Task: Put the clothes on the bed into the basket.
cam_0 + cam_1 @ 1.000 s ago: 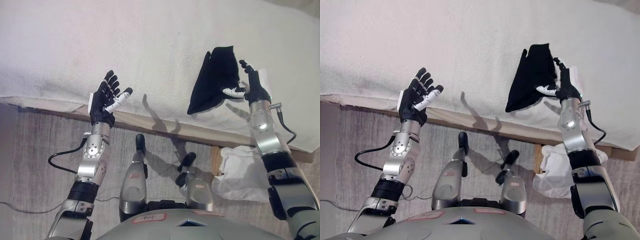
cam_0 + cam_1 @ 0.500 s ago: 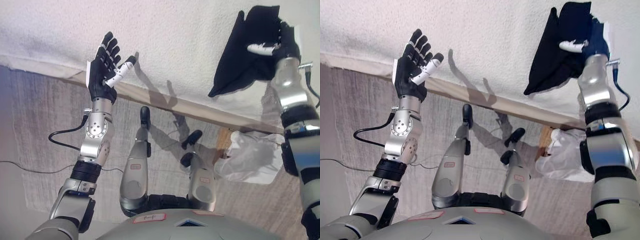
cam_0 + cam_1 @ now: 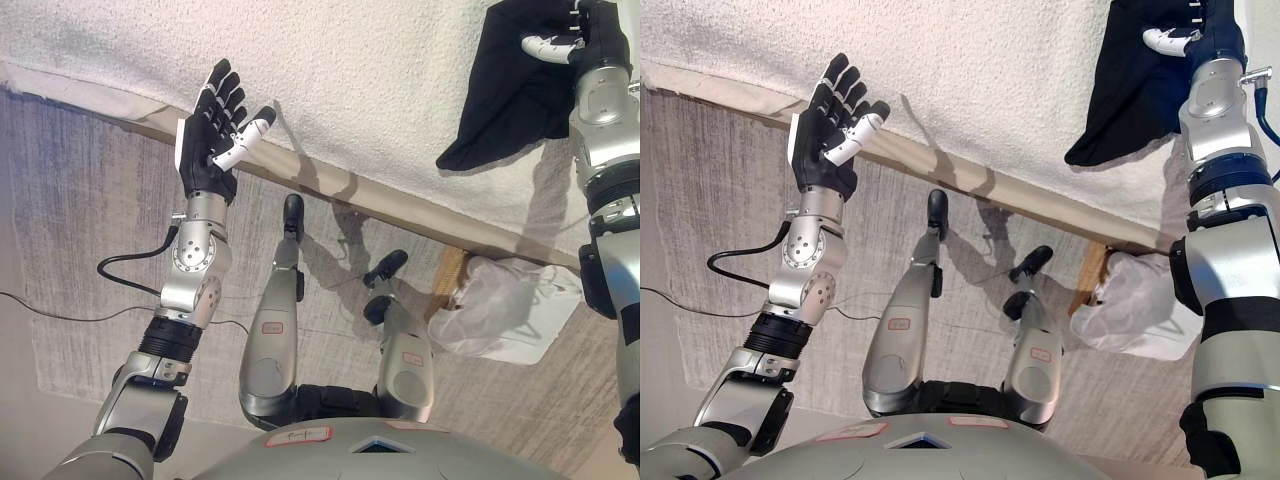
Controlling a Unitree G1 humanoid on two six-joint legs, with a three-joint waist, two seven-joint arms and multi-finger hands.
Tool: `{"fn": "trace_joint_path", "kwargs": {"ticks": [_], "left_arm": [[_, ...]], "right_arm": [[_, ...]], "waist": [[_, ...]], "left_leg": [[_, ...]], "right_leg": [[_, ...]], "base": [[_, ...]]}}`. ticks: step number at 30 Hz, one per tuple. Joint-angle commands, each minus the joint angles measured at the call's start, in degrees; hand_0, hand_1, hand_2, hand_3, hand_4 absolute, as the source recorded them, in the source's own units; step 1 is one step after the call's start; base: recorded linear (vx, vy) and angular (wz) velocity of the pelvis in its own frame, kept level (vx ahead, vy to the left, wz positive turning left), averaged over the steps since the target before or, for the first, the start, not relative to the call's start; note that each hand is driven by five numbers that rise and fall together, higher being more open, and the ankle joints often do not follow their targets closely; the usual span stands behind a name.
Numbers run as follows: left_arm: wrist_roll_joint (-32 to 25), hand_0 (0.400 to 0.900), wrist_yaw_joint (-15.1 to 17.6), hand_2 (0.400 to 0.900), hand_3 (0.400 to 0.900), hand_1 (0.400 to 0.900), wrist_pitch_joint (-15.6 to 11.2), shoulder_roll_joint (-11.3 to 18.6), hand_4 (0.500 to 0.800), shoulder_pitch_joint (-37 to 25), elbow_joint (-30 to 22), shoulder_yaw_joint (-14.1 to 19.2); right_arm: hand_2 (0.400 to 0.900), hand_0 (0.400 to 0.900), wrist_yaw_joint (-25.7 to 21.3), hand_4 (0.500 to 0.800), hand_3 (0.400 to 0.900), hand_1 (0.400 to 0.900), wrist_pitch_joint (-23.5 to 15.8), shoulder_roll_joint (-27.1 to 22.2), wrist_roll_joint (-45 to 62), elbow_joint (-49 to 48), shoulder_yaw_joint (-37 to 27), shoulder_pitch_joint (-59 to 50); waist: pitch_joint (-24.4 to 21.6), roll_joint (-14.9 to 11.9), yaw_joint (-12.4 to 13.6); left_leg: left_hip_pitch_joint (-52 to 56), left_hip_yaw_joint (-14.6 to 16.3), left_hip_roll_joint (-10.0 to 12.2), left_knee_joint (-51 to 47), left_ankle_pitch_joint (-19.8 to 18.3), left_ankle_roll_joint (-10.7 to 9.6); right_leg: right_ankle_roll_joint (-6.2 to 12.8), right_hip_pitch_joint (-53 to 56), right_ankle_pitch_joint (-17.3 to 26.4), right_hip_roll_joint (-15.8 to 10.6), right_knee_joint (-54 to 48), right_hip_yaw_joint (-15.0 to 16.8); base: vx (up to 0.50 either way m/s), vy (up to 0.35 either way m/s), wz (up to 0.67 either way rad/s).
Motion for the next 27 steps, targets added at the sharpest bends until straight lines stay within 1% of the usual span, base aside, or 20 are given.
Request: {"fn": "trace_joint_path", "kwargs": {"ticks": [1,6,11,17,21,25,27], "left_arm": [[-0.14,0.9,-0.09,0.9,0.9,0.9,-5.03,1.04,0.8,-1.78,-6.57,1.56],[-0.14,0.9,-0.02,0.9,0.9,0.9,-4.99,0.79,0.8,-0.67,-6.54,2.32],[0.58,0.9,0.06,0.9,0.9,0.9,-4.55,0.12,0.8,1.11,-5.96,3.73],[1.26,0.9,-1.18,0.9,0.9,0.9,-3.24,0.11,0.8,3.86,-5.76,4.6],[2.23,0.9,-2.46,0.9,0.9,0.9,-2.22,-0.08,0.8,5.87,-6.05,5.17],[2.89,0.9,-3.83,0.9,0.9,0.9,-1.11,-0.04,0.8,8.33,-6.17,6.04],[3.15,0.9,-4.79,0.9,0.9,0.9,-0.64,-0.38,0.8,10.15,-6.51,6.79]], "right_arm": [[0.4,0.4,-0.99,0.5,0.4,0.4,-3.61,-4.49,1.6,-2.96,3.92,-6.31],[0.4,0.4,-2.69,0.5,0.4,0.4,-4.1,-3.98,1.12,-8.75,1.18,-2.8],[0.4,0.4,-4.66,0.5,0.4,0.4,-4.82,-3.71,-0.71,-19.34,-4.63,5.32],[0.4,0.4,-5.2,0.5,0.4,0.4,-4.67,-2.7,-3.41,-31.4,-13.82,19.27],[0.4,0.4,-5.04,0.5,0.4,0.4,-4.92,-1.19,-4.88,-38.52,-20.34,29.58],[0.4,0.4,-4.41,0.5,0.4,0.4,-4.43,0.02,-6.64,-42.56,-25.54,38.36],[0.4,0.4,-4.04,0.5,0.4,0.4,-4.1,0.02,-7.46,-44.06,-28.46,42.57]], "waist": [[-0.27,-2.44,0.64],[-1.25,-2.38,-0.07],[-3.16,-2.0,-1.3],[-7.19,-2.14,-2.8],[-10.59,-2.15,-4.37],[-13.57,-2.17,-5.59],[-15.09,-2.31,-6.29]], "left_leg": [[7.79,3.84,3.28,2.69,-11.1,-4.06],[10.18,4.33,3.23,1.45,-10.86,-4.18],[13.23,4.77,3.19,0.66,-11.09,-4.11],[18.09,5.36,2.74,-0.92,-11.57,-3.64],[21.81,6.5,2.13,-2.26,-12.08,-3.25],[24.77,7.62,1.58,-3.01,-12.8,-2.77],[26.45,8.65,1.38,-3.39,-13.31,-2.54]], "right_leg": [[1.59,1.34,1.45,-0.49,1.75,1.56],[1.72,3.2,1.81,-0.34,0.8,1.6],[1.98,6.2,2.04,-0.45,-0.02,1.6],[2.84,11.34,3.1,-1.08,-1.83,1.11],[3.7,14.88,4.28,-1.74,-3.59,1.1],[4.25,17.08,5.16,-2.01,-5.06,2.04],[4.51,18.25,5.51,-2.0,-5.79,2.73]], "base": [[0.0,0.0,0.0],[0.01,0.008,-0.03],[0.03,0.016,-0.04],[0.05,0.019,-0.04],[0.06,0.044,-0.12],[0.02,0.057,-0.24],[0.03,0.049,-0.32]]}}
